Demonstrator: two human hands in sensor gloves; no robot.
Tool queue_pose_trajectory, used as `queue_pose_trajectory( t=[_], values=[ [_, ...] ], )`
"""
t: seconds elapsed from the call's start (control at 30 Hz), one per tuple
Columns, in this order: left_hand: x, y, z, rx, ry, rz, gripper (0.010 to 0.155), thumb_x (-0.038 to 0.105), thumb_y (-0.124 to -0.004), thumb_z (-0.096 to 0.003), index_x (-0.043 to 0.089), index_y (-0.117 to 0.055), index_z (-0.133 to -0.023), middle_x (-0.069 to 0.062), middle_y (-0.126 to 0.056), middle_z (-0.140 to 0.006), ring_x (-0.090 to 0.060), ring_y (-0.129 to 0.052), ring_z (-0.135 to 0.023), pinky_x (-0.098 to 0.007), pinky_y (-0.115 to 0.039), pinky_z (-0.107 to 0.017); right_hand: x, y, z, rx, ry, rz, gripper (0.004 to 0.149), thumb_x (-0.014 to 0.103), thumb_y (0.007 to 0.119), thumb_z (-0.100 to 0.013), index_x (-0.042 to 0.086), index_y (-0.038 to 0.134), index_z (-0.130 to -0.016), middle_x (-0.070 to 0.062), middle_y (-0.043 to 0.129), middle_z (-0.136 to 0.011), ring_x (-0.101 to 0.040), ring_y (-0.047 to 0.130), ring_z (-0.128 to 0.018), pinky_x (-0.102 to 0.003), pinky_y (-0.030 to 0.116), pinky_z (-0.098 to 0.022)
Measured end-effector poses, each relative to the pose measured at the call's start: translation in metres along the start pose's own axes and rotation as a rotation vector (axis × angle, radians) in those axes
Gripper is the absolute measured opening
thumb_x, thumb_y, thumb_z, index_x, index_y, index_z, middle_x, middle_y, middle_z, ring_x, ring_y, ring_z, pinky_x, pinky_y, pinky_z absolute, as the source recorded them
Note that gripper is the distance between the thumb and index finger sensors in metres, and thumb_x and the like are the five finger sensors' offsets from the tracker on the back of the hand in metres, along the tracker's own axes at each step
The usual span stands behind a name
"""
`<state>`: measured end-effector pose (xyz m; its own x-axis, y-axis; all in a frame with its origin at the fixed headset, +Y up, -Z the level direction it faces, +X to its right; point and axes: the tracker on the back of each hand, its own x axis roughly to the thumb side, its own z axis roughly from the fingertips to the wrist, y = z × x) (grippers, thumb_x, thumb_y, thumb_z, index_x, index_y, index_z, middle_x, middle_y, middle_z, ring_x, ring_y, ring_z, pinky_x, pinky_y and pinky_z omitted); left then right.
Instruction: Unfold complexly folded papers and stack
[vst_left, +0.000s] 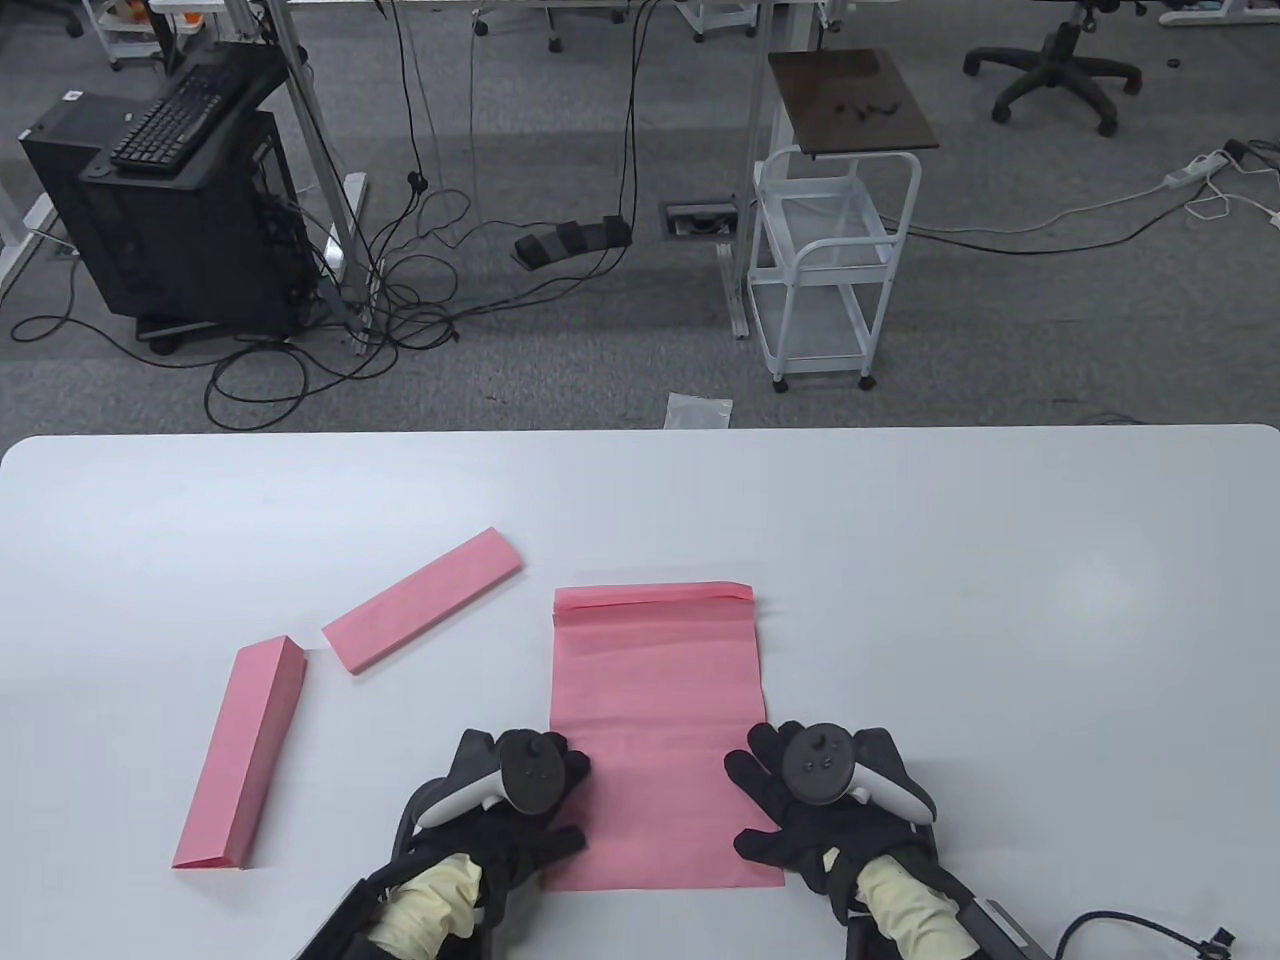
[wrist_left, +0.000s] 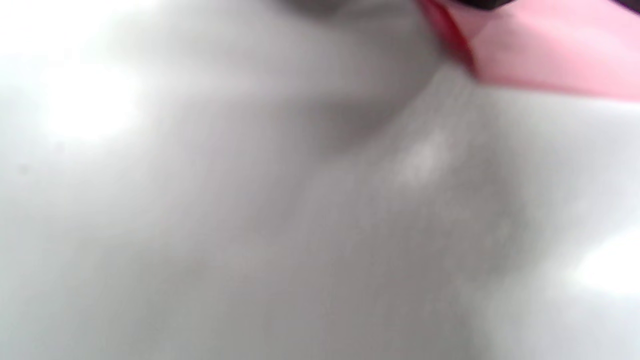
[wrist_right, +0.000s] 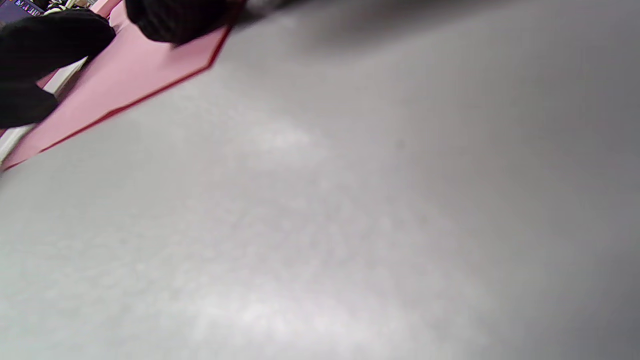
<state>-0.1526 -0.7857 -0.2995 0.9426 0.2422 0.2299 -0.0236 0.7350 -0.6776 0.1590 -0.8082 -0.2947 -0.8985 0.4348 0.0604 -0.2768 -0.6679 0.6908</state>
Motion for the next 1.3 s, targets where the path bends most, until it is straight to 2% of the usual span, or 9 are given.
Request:
queue_pose_trajectory(
  t=[0.13,0.3,0.4,0.67,0.77,1.0,1.13,1.23,1.3],
  values=[
    [0.037,0.008,-0.013,-0.003,-0.150,-0.079,0.072,0.055,-0.055,-0.0568,0.039,-0.008,-0.109,0.012,0.018,-0.109,-0.028,0.016,-0.103,-0.057,0.008,-0.068,0.000,0.000,0.000,0.004,-0.001,-0.001,0.072,0.056,0.063,-0.049,0.052,0.014,-0.102,0.028,-0.009,-0.108,-0.001,-0.021,-0.096,-0.044,-0.020,-0.063],
    [0.068,-0.001,-0.045,-0.080,-0.181,-0.213,0.074,0.058,-0.052,-0.0548,0.042,0.002,-0.102,0.013,0.020,-0.106,-0.024,0.019,-0.102,-0.056,0.009,-0.068,0.000,0.000,0.000,0.011,-0.003,-0.004,0.072,0.056,0.063,-0.050,0.052,0.013,-0.102,0.028,-0.010,-0.107,-0.001,-0.022,-0.096,-0.044,-0.021,-0.063],
    [0.058,0.002,-0.050,-0.047,-0.158,-0.139,0.072,0.061,-0.051,-0.0540,0.045,0.001,-0.102,0.018,0.018,-0.107,-0.017,0.017,-0.103,-0.056,0.009,-0.068,0.000,0.000,0.000,0.010,-0.003,-0.003,0.072,0.057,0.062,-0.050,0.052,0.013,-0.102,0.028,-0.010,-0.107,-0.001,-0.022,-0.096,-0.044,-0.021,-0.063],
    [-0.016,0.027,-0.048,0.047,0.089,0.029,0.067,0.060,-0.048,-0.0553,0.046,-0.003,-0.103,0.021,0.014,-0.109,-0.017,0.014,-0.106,-0.058,0.008,-0.067,-0.001,0.001,0.000,0.007,-0.001,0.000,0.072,0.057,0.062,-0.050,0.052,0.013,-0.102,0.028,-0.010,-0.107,-0.001,-0.022,-0.096,-0.044,-0.021,-0.063],
    [-0.026,0.028,-0.047,0.056,0.105,0.040,0.066,0.060,-0.046,-0.0553,0.047,-0.003,-0.103,0.021,0.014,-0.109,-0.016,0.014,-0.106,-0.058,0.008,-0.067,-0.001,0.001,0.000,0.009,-0.002,-0.001,0.072,0.057,0.062,-0.050,0.052,0.013,-0.102,0.027,-0.010,-0.107,-0.001,-0.022,-0.096,-0.044,-0.021,-0.063],
    [-0.012,0.039,-0.044,0.038,0.120,0.034,0.066,0.053,-0.052,-0.0574,0.040,-0.008,-0.106,0.012,0.009,-0.112,-0.023,0.008,-0.108,-0.058,0.006,-0.068,-0.001,0.001,0.000,0.009,-0.002,0.000,0.072,0.057,0.062,-0.050,0.052,0.013,-0.102,0.027,-0.011,-0.107,-0.001,-0.022,-0.096,-0.044,-0.021,-0.063],
    [0.012,0.040,-0.038,0.106,-0.035,-0.004,0.069,0.054,-0.052,-0.0567,0.040,-0.008,-0.107,0.013,0.019,-0.108,-0.024,0.015,-0.105,-0.056,0.007,-0.070,-0.001,0.001,-0.001,0.011,-0.003,-0.001,0.072,0.057,0.062,-0.050,0.052,0.013,-0.102,0.027,-0.011,-0.107,-0.001,-0.022,-0.096,-0.044,-0.021,-0.062],
    [0.035,0.029,-0.043,-0.011,-0.159,-0.068,0.068,0.053,-0.052,-0.0570,0.042,-0.008,-0.107,0.015,0.018,-0.108,-0.021,0.016,-0.105,-0.055,0.006,-0.071,-0.001,0.001,-0.001,0.012,-0.004,-0.002,0.072,0.056,0.062,-0.050,0.052,0.013,-0.102,0.027,-0.011,-0.107,-0.001,-0.022,-0.096,-0.044,-0.021,-0.062],
    [0.044,0.024,-0.050,-0.047,-0.161,-0.116,0.067,0.051,-0.052,-0.0578,0.041,-0.007,-0.106,0.015,0.017,-0.108,-0.021,0.016,-0.105,-0.055,0.006,-0.071,-0.001,0.001,-0.001,0.012,-0.004,-0.002,0.072,0.057,0.062,-0.050,0.052,0.013,-0.102,0.027,-0.011,-0.107,-0.001,-0.022,-0.096,-0.044,-0.021,-0.062]
  ],
)
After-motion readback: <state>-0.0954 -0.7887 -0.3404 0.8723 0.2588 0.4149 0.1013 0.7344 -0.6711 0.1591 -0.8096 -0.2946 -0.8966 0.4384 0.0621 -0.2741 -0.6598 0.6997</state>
